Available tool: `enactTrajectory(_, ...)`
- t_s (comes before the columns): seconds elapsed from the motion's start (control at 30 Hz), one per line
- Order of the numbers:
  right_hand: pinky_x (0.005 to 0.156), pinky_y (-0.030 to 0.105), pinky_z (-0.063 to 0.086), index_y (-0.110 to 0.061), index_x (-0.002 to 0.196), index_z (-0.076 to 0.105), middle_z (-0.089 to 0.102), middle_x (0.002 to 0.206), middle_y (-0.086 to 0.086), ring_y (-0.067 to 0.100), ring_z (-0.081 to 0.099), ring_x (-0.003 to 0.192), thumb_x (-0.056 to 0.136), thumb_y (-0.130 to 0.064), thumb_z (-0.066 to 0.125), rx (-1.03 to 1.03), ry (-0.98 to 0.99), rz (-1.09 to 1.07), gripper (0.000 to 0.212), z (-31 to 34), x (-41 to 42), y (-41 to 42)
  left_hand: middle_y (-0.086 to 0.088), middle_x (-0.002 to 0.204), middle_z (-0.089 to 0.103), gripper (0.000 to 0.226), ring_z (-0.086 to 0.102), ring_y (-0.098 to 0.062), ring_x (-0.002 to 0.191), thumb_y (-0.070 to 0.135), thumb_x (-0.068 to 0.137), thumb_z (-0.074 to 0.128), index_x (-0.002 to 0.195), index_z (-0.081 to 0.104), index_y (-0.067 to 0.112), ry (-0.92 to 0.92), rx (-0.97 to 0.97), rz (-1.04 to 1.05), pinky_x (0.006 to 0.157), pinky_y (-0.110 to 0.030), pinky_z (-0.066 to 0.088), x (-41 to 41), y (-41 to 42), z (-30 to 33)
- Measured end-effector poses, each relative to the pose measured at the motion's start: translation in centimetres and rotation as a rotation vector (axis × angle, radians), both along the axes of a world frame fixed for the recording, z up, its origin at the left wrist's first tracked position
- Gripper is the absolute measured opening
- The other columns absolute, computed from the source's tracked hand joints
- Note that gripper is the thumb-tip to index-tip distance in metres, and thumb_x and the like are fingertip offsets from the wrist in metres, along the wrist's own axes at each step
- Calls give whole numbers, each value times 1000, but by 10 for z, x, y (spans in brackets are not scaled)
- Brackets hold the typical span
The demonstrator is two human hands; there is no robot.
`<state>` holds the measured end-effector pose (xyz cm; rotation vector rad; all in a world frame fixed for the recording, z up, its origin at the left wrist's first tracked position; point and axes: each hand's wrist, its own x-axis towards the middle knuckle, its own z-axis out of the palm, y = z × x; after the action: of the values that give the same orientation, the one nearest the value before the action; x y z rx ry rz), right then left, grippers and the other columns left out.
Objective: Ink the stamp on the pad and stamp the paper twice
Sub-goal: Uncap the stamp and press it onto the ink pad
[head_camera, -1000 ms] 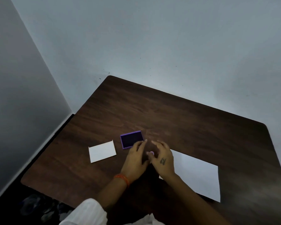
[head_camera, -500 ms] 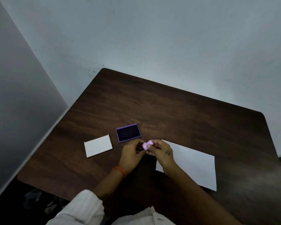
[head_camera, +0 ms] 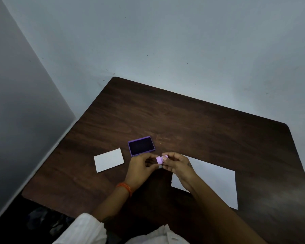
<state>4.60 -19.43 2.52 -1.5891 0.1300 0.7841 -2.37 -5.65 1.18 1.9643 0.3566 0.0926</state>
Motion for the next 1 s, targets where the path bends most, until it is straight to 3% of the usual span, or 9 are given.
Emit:
enactTrajectory(0.2, 76, 27, 55, -8, 99, 67, 67, 107, 17, 23, 64, 93, 85, -10, 63, -41, 6, 38, 15, 4, 0, 0, 11, 93, 66, 29, 62, 3, 86, 16, 73, 75, 100, 67, 18, 18, -6, -34, 76, -3, 46, 1, 1, 4)
enactTrajectory(0.33, 71, 22, 56, -6, 96, 67, 68, 97, 11, 19, 64, 89, 89, 1, 52, 244, 248, -95, 18, 10, 5, -10, 13, 89, 67, 26, 62, 8, 85, 13, 73, 75, 98, 67, 18, 50, -107, -41, 73, -2, 46, 2, 5, 4)
enactTrajectory(0.47, 62, 24, 59, 1, 87, 69, 73, 86, 15, 19, 69, 76, 83, 6, 53, 486, 493, -305, 18, 12, 6, -17, 9, 95, 67, 28, 64, -1, 88, 9, 74, 73, 98, 64, 20, 110, -196, -31, 81, -12, 52, 3, 5, -2)
enactTrajectory(0.57, 57, 26, 59, 4, 91, 65, 74, 80, 17, 19, 71, 66, 71, 5, 59, 573, 549, -362, 21, 11, 3, -19, 10, 96, 65, 34, 62, -1, 90, 8, 75, 73, 101, 60, 25, 118, -195, -42, 74, -4, 48, 4, 1, -9)
enactTrajectory(0.73, 56, 28, 60, 4, 86, 69, 74, 80, 19, 22, 72, 66, 79, 7, 52, 603, 550, -355, 18, 11, 5, -23, 9, 101, 65, 29, 62, 0, 93, 7, 77, 70, 101, 63, 21, 128, -168, -92, 76, -2, 46, 6, -7, -20)
enactTrajectory(0.8, 57, 29, 60, 3, 81, 72, 73, 85, 19, 24, 72, 70, 69, 8, 62, 616, 532, -327, 17, 13, 6, -23, 8, 104, 64, 29, 60, 1, 94, 8, 78, 70, 102, 62, 22, 144, -123, -120, 76, -4, 46, 7, -8, -24)
enactTrajectory(0.9, 59, 33, 61, 3, 80, 73, 73, 88, 22, 28, 72, 76, 32, 11, 88, 693, 516, -296, 51, 14, 7, -22, 4, 110, 61, 32, 58, -3, 95, 10, 77, 71, 105, 63, 21, 139, 27, -144, 77, -9, 46, 8, -9, -30)
enactTrajectory(1.0, 61, 33, 61, 2, 70, 71, 73, 84, 22, 29, 72, 78, 22, 8, 91, 700, 493, -282, 53, 14, 9, -21, 5, 111, 59, 32, 55, -5, 95, 14, 76, 72, 106, 64, 23, 102, 138, -156, 79, -10, 43, 7, -8, -32)
